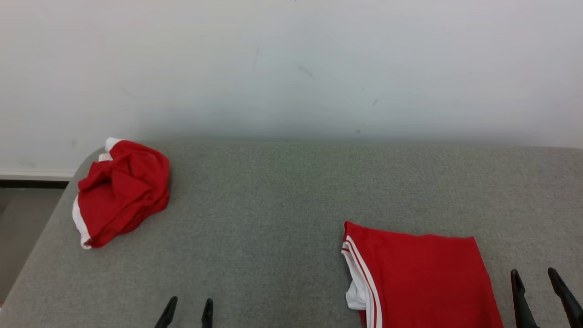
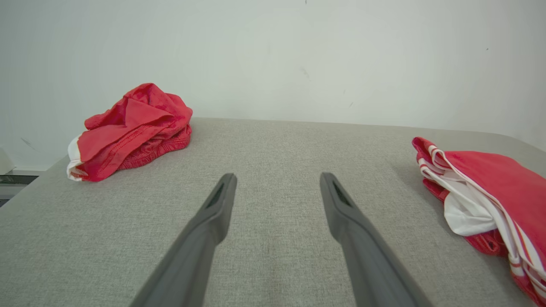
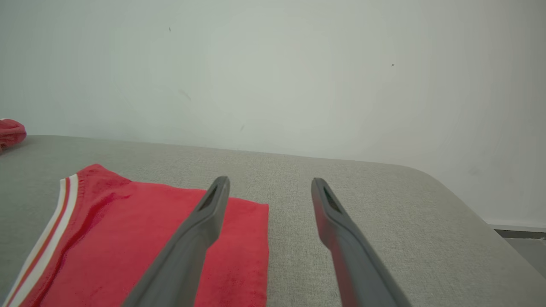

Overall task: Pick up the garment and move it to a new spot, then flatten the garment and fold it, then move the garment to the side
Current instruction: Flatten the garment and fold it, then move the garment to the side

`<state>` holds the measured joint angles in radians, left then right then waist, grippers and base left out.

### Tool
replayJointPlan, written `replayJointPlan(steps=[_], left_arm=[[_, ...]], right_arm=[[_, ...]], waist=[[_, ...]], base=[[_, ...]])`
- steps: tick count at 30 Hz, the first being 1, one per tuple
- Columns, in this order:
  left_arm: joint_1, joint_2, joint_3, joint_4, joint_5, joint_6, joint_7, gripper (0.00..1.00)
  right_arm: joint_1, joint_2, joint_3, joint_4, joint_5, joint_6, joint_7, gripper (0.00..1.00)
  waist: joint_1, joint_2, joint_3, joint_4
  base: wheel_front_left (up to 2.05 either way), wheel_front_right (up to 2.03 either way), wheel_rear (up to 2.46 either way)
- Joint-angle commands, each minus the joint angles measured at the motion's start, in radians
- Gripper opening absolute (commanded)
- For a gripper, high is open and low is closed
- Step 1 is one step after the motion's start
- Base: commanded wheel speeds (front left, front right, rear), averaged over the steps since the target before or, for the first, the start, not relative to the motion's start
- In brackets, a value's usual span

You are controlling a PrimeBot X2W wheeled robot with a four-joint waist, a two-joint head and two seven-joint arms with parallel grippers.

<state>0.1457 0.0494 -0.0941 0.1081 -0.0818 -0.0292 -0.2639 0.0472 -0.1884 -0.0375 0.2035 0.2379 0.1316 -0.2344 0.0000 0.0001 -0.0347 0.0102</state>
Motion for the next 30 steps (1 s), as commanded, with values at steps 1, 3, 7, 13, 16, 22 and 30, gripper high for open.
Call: replayJointPlan(steps=[1,3,7,13,16,22,30], left_arm=[[0.014,0.003,0.003,0.006,0.005,-0.004,0.0,1.0],[0.013,0.003,-0.001,0.014,0.003,-0.01,0.0,1.0],[0.01,0.003,-0.011,0.022,-0.006,-0.009,0.0,1.0],[0.006,0.003,-0.013,0.017,-0.013,-0.001,0.0,1.0],[0.005,0.003,-0.014,0.014,-0.014,-0.001,0.0,1.0],[0.009,0.003,-0.016,0.013,-0.019,0.0,0.0,1.0],[0.013,0.003,-0.018,0.015,-0.023,0.006,0.0,1.0]], right_arm=[[0.013,0.006,-0.008,0.012,0.003,-0.002,-0.009,1.0],[0.024,0.005,-0.021,0.035,-0.019,-0.002,-0.019,1.0],[0.035,0.026,-0.045,0.071,-0.029,-0.002,-0.029,1.0],[0.028,0.032,-0.045,0.089,-0.036,-0.002,-0.031,1.0],[0.022,0.032,-0.046,0.084,-0.036,-0.002,-0.031,1.0],[0.023,0.029,-0.043,0.079,-0.034,-0.002,-0.031,1.0],[0.01,0.018,-0.043,0.072,-0.02,-0.002,-0.031,1.0]], waist=[[0.0,-0.0001,-0.002,-0.002],[0.0,-0.0001,-0.006,-0.007],[0.0,-0.0001,-0.01,-0.022],[0.0,-0.0001,-0.011,-0.047],[0.0,-0.0001,-0.009,-0.05],[0.0,-0.0001,-0.008,-0.043],[0.0,-0.0001,-0.009,-0.037]], base=[[0.0,0.0,0.0],[0.0,0.0,0.0],[0.0,0.0,0.0],[0.0,0.0,0.0],[0.0,0.0,0.0],[0.0,0.0,0.0],[0.0,0.0,0.0]])
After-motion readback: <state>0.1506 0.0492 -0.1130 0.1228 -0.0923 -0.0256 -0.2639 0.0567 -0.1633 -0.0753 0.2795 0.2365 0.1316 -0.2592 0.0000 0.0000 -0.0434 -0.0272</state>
